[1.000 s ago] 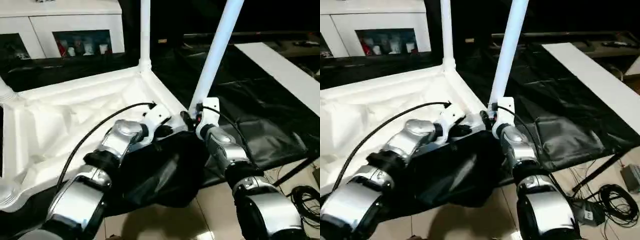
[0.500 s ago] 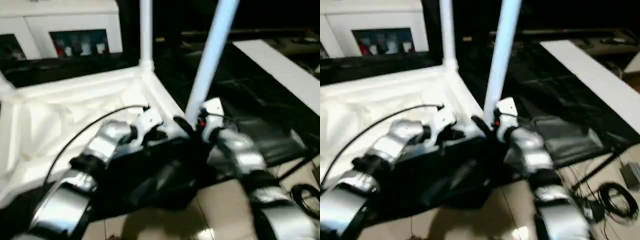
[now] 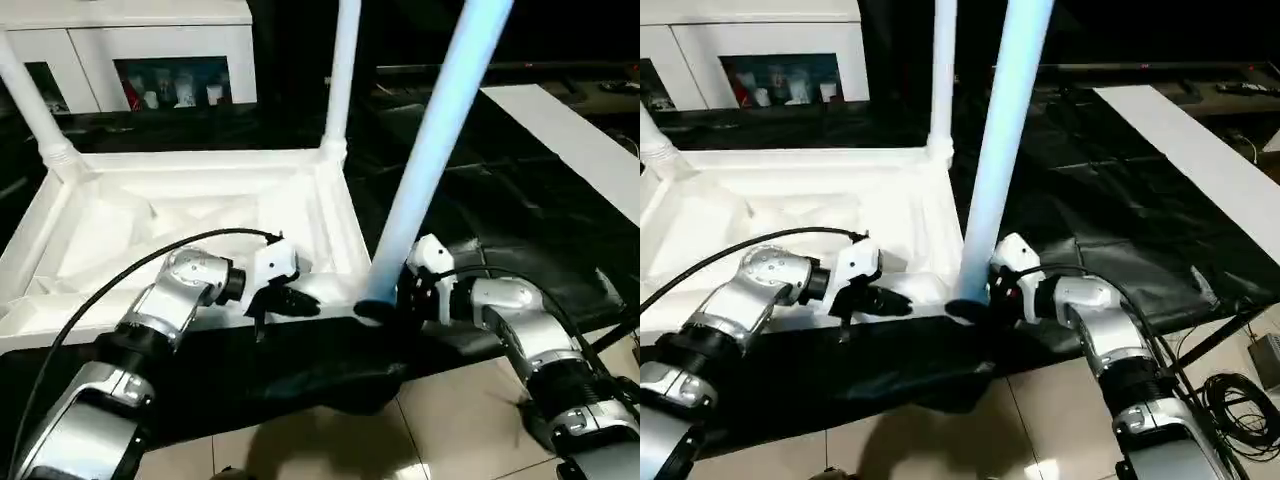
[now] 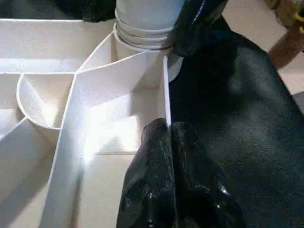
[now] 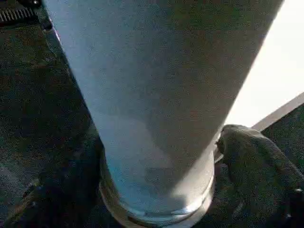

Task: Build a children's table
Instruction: Rotate leg to tighten

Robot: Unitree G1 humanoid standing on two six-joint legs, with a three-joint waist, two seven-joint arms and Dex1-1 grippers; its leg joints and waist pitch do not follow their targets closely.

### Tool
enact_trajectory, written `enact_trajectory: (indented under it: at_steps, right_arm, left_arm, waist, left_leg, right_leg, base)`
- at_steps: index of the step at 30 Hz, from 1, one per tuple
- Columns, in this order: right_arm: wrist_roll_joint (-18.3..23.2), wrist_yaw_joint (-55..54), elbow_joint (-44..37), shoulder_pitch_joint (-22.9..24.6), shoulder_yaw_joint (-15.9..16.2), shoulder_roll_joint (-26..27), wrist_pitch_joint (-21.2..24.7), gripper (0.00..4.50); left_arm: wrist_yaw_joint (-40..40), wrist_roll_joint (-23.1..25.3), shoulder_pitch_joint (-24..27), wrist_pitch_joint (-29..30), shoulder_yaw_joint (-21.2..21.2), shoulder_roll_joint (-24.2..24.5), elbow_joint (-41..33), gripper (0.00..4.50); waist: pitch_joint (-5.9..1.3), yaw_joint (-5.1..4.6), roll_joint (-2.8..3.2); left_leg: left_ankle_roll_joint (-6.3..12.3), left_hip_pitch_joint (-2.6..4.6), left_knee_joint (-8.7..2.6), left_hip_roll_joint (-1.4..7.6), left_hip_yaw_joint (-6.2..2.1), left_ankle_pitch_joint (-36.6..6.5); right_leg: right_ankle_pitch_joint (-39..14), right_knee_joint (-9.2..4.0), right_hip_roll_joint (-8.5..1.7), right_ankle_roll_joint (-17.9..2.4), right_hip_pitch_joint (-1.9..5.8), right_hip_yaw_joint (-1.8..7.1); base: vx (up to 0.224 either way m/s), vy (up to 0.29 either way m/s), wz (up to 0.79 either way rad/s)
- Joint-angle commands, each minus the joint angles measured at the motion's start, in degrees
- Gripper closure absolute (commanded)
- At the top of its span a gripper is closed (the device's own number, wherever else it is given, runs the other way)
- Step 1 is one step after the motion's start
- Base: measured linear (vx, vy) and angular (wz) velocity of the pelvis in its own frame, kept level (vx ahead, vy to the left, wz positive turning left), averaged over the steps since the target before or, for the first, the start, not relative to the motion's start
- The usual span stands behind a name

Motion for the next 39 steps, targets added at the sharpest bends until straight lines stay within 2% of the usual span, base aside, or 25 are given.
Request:
enact_trajectory:
  at_steps: [1,6,8,10,11,12,13,16,17,18,19,20,22,24,25,26,27,28,29,31,32,34,36,38,39]
  right_arm:
    - [-0.02,0.47,-1.12,-0.33,0.13,0.21,0.48,0.97]
    - [0.36,1.45,-1.40,-0.47,-0.22,0.65,1.20,1.39]
    - [0.48,1.73,-2.15,-0.30,-0.10,0.41,1.62,1.57]
    - [0.88,2.04,-2.16,-0.26,-0.16,0.45,1.63,1.69]
    - [1.04,1.83,-2.00,-0.04,-0.31,0.64,1.46,1.69]
    - [1.19,1.43,-1.96,0.18,-0.54,0.89,1.50,1.73]
    - [1.59,-0.08,-1.87,0.40,-1.25,1.63,2.13,1.75]
    - [0.40,-9.83,2.20,-0.59,-3.90,4.74,1.32,1.77]
    - [-0.07,-12.63,3.57,-0.98,-4.59,5.50,0.66,1.78]
    - [-0.19,-16.05,5.15,-1.46,-5.59,6.54,0.27,1.78]
    - [-0.23,-23.59,8.25,-2.44,-7.81,8.74,-0.43,1.78]
    - [0.07,-31.39,11.02,-3.44,-10.13,10.95,-0.22,1.78]
    - [0.13,-37.70,13.29,-4.34,-11.65,12.51,-0.26,1.78]
    - [0.21,-43.67,15.68,-5.31,-12.88,13.89,-0.58,1.78]
    - [0.18,-45.01,16.30,-5.63,-13.05,14.20,-0.64,1.78]
    - [-0.06,-50.28,18.77,-7.04,-13.79,15.48,-1.14,1.78]
    - [-0.18,-52.18,19.87,-7.75,-14.08,16.07,-1.55,1.78]
    - [-0.28,-54.04,21.00,-8.57,-14.35,16.58,-1.95,1.78]
    - [-0.37,-54.53,21.38,-8.83,-14.48,16.74,-2.14,1.78]
    - [-1.36,-55.83,23.62,-10.82,-14.28,17.37,-3.83,1.78]
    - [-1.44,-55.97,24.00,-11.09,-14.40,17.52,-4.09,1.78]
    - [-1.99,-54.20,24.79,-11.99,-14.10,17.87,-5.57,1.78]
    - [-2.30,-53.21,24.67,-12.13,-13.74,17.83,-6.40,1.78]
    - [-0.77,-47.00,23.11,-11.93,-13.63,18.03,-9.80,1.78]
    - [-0.58,-45.87,22.72,-11.82,-13.51,17.99,-10.38,1.44]
  left_arm:
    - [-2.35,-0.03,0.58,-0.13,-2.14,-0.60,-0.87,4.50]
    - [-2.67,-0.04,0.77,0.18,-1.83,-0.40,-1.28,4.50]
    - [-3.02,-0.31,0.86,0.94,-1.67,-0.03,-2.24,4.50]
    - [-3.32,-0.54,0.94,1.15,-1.51,0.19,-2.40,4.50]
    - [-2.93,-0.10,1.13,0.66,-1.65,0.37,-2.14,4.50]
    - [-2.45,0.18,1.29,0.47,-1.71,0.45,-1.97,4.50]
    - [-1.53,0.22,1.45,0.93,-1.47,0.24,-1.87,4.50]
    - [5.10,2.18,0.50,1.75,-0.70,-1.36,0.82,4.50]
    - [7.02,2.93,0.10,1.91,-0.62,-1.76,1.81,4.50]
    - [9.24,3.40,-0.47,1.88,-0.30,-2.44,3.09,4.50]
    - [12.91,4.05,-1.51,2.32,0.20,-3.81,5.21,4.50]
    - [16.75,4.78,-2.53,2.88,0.45,-5.33,6.86,4.50]
    - [20.34,5.23,-3.52,3.84,0.81,-6.86,8.28,4.50]
    - [24.30,5.65,-4.58,5.13,1.15,-8.55,9.83,4.50]
    - [25.56,5.72,-4.94,5.46,1.34,-9.03,10.35,4.50]
    - [30.57,6.13,-6.41,6.79,2.01,-11.05,12.61,4.50]
    - [33.18,6.49,-7.10,7.13,2.29,-11.99,13.69,4.50]
    - [34.86,6.73,-7.71,7.05,2.40,-12.84,14.58,4.50]
    - [35.23,6.84,-7.87,6.91,2.43,-13.07,14.86,4.50]
    - [36.32,7.55,-8.76,5.82,2.24,-14.25,16.16,4.50]
    - [36.39,7.72,-8.90,5.59,2.22,-14.36,16.50,4.50]
    - [35.95,8.07,-9.15,4.51,2.16,-14.52,17.24,4.50]
    - [35.45,8.08,-9.05,4.41,2.07,-14.39,17.12,4.50]
    - [33.62,7.75,-8.48,3.51,1.71,-13.67,16.54,4.50]
    - [33.31,7.71,-8.39,3.33,1.62,-13.51,16.47,4.50]
  waist:
    - [-3.67,-0.03,0.11]
    - [-3.61,-0.10,0.07]
    - [-3.69,-0.09,-0.25]
    - [-3.69,-0.05,-0.13]
    - [-3.70,-0.02,-0.19]
    - [-3.70,-0.07,-0.55]
    - [-3.67,0.03,-0.54]
    - [-3.51,-0.25,-0.55]
    - [-3.38,-0.46,-0.79]
    - [-3.25,-0.49,-0.65]
    - [-3.21,-0.69,-0.81]
    - [-3.20,-0.80,-0.72]
    - [-3.30,-1.01,-0.54]
    - [-3.40,-1.30,-0.43]
    - [-3.43,-1.30,-0.64]
    - [-3.44,-1.51,-0.37]
    - [-3.56,-1.31,-0.36]
    - [-3.50,-1.21,-0.45]
    - [-3.50,-1.10,-0.37]
    - [-3.86,-1.00,-0.42]
    - [-3.86,-0.99,-0.53]
    - [-3.90,-0.86,-0.59]
    - [-3.83,-0.82,-0.58]
    - [-3.73,-0.82,-0.66]
    - [-3.77,-0.78,-0.61]
  left_leg:
    - [3.36,0.78,-3.31,2.07,-0.70,-8.23]
    - [3.16,0.84,-3.35,2.09,-0.75,-8.71]
    - [3.25,0.81,-3.32,2.12,-0.76,-8.04]
    - [3.49,0.79,-3.28,2.08,-0.74,-7.35]
    - [3.67,0.76,-3.21,2.04,-0.70,-7.03]
    - [3.80,0.73,-3.21,2.04,-0.68,-6.94]
    - [3.88,0.71,-3.21,2.03,-0.71,-6.88]
    - [3.06,0.81,-3.41,2.10,-0.82,-7.78]
    - [2.38,0.89,-3.44,2.03,-0.81,-8.95]
    - [1.83,0.96,-3.52,2.01,-0.83,-9.84]
    - [0.17,1.12,-3.64,2.00,-0.95,-11.89]
    - [-0.40,1.18,-3.71,2.02,-1.00,-12.17]
    - [-1.72,1.28,-3.95,2.04,-1.22,-13.30]
    - [-2.02,1.30,-3.93,2.04,-1.17,-13.30]
    - [-1.47,1.27,-3.81,1.94,-1.04,-12.86]
    - [-1.21,1.17,-3.68,1.80,-0.82,-12.56]
    - [-1.35,1.54,-3.63,1.75,-0.82,-12.87]
    - [-1.17,1.50,-3.55,1.69,-0.80,-12.89]
    - [-1.02,1.39,-3.54,1.69,-0.81,-12.72]
    - [-0.20,1.00,-3.41,1.62,-0.87,-10.06]
    - [0.48,0.74,-3.38,1.59,-0.87,-8.96]
    - [1.96,0.69,-3.22,1.53,-0.77,-7.95]
    - [2.20,0.71,-3.29,1.62,-0.80,-8.36]
    - [2.29,0.71,-3.35,1.73,-0.85,-9.55]
    - [2.54,0.70,-3.30,1.79,-0.84,-9.71]
  right_leg:
    - [-1.53,-3.81,-3.82,-14.81,2.45,2.91]
    - [-2.95,-3.93,-3.81,-14.54,2.38,2.88]
    - [-2.19,-3.75,-3.82,-14.53,2.47,2.89]
    - [-1.67,-3.65,-3.83,-14.61,2.46,2.88]
    - [-1.20,-3.62,-3.81,-14.68,2.46,2.89]
    - [-1.19,-3.64,-3.81,-14.65,2.47,2.88]
    - [-1.82,-3.62,-3.91,-14.50,2.46,2.89]
    - [-3.86,-3.91,-4.03,-14.20,2.22,2.93]
    - [-6.12,-4.12,-4.07,-13.82,2.03,2.99]
    - [-7.91,-4.31,-4.10,-13.49,1.90,3.01]
    - [-12.51,-4.67,-4.19,-12.41,1.70,3.04]
    - [-13.22,-4.69,-4.24,-12.14,1.60,3.11]
    - [-13.95,-4.77,-4.14,-11.47,1.61,3.02]
    - [-11.79,-4.66,-4.04,-11.50,1.54,3.09]
    - [-10.10,-4.63,-3.97,-11.74,1.60,3.16]
    - [-8.90,-4.62,-3.90,-12.01,1.50,3.28]
    - [-9.08,-4.73,-3.84,-12.14,1.44,3.22]
    - [-8.91,-4.75,-3.84,-12.14,1.46,3.23]
    - [-8.63,-4.71,-3.88,-12.09,1.57,3.25]
    - [-4.51,-4.20,-3.82,-12.15,1.99,3.14]
    - [-2.37,-3.97,-3.75,-12.37,2.27,3.08]
    - [-0.45,-3.91,-3.88,-12.84,2.35,3.05]
    - [-1.30,-3.99,-3.91,-12.96,2.37,2.99]
    - [-3.58,-4.20,-4.00,-12.93,2.39,2.98]
    - [-3.77,-4.22,-4.06,-12.98,2.36,2.99]
  base:
    - [0.000,0.000,0.00]
    - [0.000,0.000,0.00]
    - [0.000,0.000,0.00]
    - [0.000,0.000,0.00]
    - [0.000,0.000,0.00]
    - [0.000,0.000,0.00]
    - [0.000,0.000,0.00]
    - [0.000,0.000,0.00]
    - [0.000,0.000,0.00]
    - [0.000,0.000,0.00]
    - [0.000,0.000,0.00]
    - [0.000,0.000,0.00]
    - [0.000,0.000,0.00]
    - [0.000,0.000,0.00]
    - [0.000,0.000,0.00]
    - [0.000,0.000,0.00]
    - [0.000,0.000,0.00]
    - [0.000,0.000,0.00]
    - [0.000,0.000,0.00]
    - [0.000,0.000,0.00]
    - [0.000,0.000,0.00]
    - [0.000,0.000,0.00]
    - [0.000,0.000,0.00]
    - [0.000,0.000,0.00]
    - [0.000,0.000,0.00]
